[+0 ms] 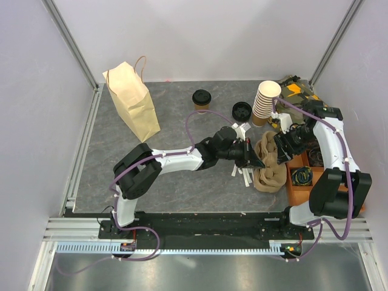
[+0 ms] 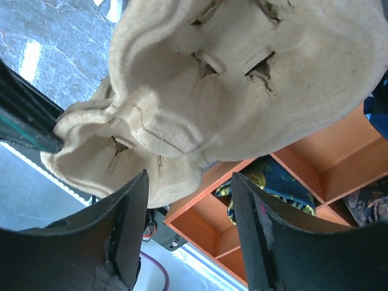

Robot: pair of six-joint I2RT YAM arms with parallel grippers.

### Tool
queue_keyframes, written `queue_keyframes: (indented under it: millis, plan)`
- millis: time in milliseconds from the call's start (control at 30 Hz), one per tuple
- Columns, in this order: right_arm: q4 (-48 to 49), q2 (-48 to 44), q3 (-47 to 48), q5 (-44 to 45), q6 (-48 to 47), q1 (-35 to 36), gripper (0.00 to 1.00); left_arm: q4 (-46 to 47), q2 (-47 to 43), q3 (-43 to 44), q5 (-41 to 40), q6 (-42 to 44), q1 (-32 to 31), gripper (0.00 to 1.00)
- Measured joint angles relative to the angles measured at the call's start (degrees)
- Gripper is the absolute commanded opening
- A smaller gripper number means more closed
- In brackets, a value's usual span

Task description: Pack the takeout coffee

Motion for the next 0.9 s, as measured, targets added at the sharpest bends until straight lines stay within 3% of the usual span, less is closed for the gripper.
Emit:
queue_keyframes:
  millis: [600, 900]
  plan:
    - [-1.5, 0.0, 6.1, -3.1, 0.5, -2.7, 0.67, 8.8, 0.0, -0.5, 2.3, -3.1, 0.2, 0.02]
    - [-1.3, -1.5, 10.3, -10.4, 4.0, -9.7, 0.72, 10.0, -1.8, -1.9, 4.0, -4.1, 2.1, 0.02]
